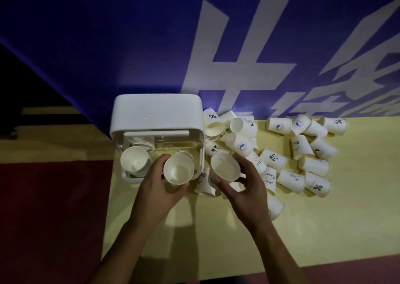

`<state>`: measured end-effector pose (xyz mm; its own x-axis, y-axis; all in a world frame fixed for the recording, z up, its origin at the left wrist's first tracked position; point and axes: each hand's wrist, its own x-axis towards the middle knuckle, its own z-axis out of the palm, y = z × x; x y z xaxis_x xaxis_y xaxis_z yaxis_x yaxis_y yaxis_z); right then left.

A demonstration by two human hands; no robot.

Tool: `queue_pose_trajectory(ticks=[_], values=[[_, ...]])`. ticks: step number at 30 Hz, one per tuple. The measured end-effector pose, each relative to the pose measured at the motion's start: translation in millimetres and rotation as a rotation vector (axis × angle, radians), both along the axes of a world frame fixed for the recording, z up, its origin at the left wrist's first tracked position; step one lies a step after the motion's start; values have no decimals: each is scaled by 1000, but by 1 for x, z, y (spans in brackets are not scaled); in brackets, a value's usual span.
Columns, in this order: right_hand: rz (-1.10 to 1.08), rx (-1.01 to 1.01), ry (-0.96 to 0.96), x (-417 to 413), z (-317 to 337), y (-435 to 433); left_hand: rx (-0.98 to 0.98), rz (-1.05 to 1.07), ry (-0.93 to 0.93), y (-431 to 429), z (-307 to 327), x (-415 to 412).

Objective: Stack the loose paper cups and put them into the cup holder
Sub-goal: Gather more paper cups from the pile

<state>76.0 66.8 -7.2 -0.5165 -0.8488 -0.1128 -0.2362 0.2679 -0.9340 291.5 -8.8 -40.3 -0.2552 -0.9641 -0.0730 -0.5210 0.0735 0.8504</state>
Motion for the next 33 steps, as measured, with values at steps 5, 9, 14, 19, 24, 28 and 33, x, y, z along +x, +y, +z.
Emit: queue_pose_trajectory(ticks=[5, 9, 14, 19, 24, 28, 33], values=[[0, 10, 7, 12, -2, -5, -50, -22, -45, -24, -15, -7], [3, 17, -5, 9, -4, -9, -125, -46, -151, -37, -29, -18], [-3, 12, -19, 6, -6, -9, -70, -97, -256, -44, -50, -23], [8, 13, -8, 2, -12, -12, 11, -132, -292, -50, -61, -23], [74, 4, 31, 6, -16, -24, 76, -98, -248, -54, -62, -21], [163, -22, 83, 21, -22, -41, 133, -107, -260, -56, -60, -19], [273, -35, 140, 40, -37, -63, 229, -71, -158, -45, -54, 0]])
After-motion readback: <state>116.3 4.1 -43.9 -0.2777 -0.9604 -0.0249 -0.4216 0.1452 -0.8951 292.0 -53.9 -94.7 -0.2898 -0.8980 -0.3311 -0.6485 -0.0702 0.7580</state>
